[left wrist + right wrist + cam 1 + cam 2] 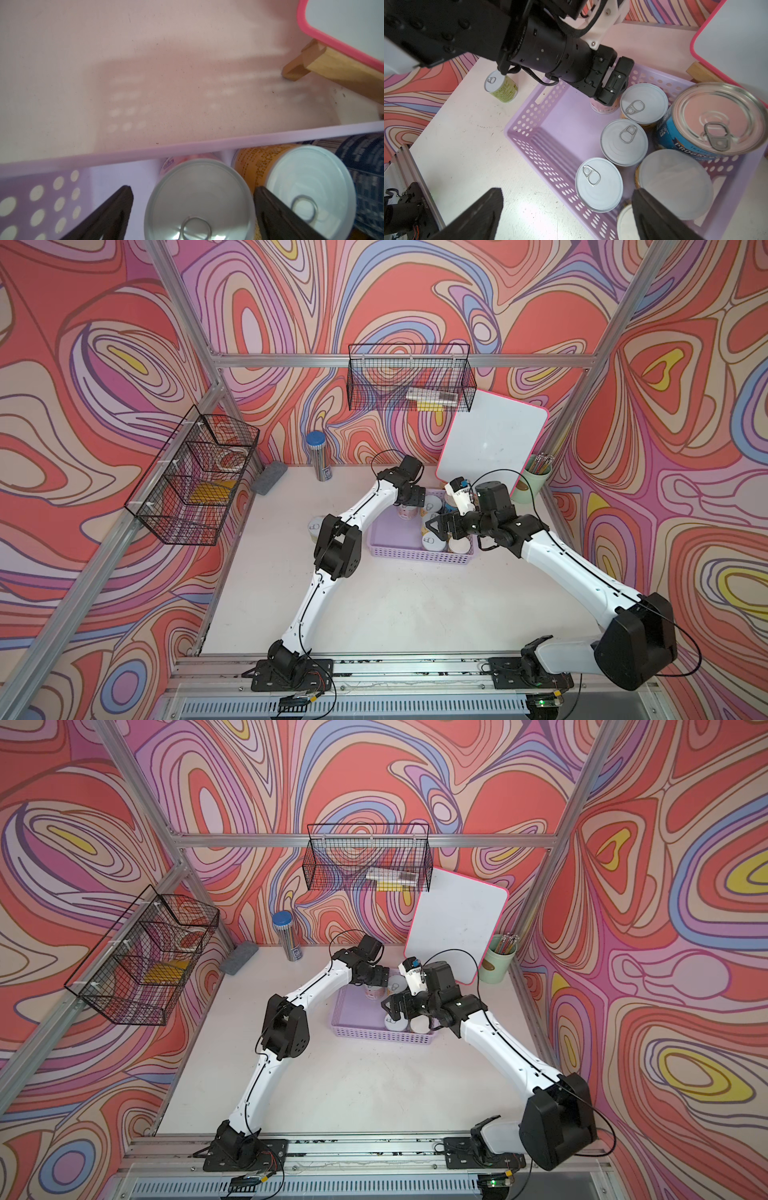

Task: Put the canned food in the basket
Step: Place the canned food in the basket.

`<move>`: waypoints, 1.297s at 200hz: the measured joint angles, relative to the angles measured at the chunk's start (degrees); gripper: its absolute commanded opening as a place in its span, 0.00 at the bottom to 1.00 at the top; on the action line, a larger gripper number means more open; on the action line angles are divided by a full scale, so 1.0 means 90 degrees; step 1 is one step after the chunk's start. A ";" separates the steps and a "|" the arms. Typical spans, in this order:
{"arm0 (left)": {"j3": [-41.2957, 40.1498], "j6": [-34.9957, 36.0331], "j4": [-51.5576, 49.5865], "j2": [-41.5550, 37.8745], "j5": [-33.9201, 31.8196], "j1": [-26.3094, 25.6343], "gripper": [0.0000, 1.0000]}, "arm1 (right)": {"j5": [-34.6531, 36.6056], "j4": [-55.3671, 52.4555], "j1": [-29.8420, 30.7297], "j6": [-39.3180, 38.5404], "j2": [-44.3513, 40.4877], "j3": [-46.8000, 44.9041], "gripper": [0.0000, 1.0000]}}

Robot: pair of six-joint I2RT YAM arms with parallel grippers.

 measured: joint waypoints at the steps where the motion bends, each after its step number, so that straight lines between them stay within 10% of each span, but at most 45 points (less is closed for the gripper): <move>1: 0.0000 -0.0002 0.0000 0.0000 0.0000 0.0000 0.92 | 0.0002 0.0000 0.0000 0.0000 0.0000 0.0000 0.98; 111: -0.0131 -0.0019 0.0029 -0.0172 0.0270 0.0002 0.92 | -0.0141 0.0012 0.0000 0.0032 0.0002 0.0000 0.98; 259: -0.3126 0.0015 0.0690 -0.2946 0.0245 -0.0095 0.93 | 0.0430 0.0680 0.0002 0.0610 -0.0015 -0.0192 0.98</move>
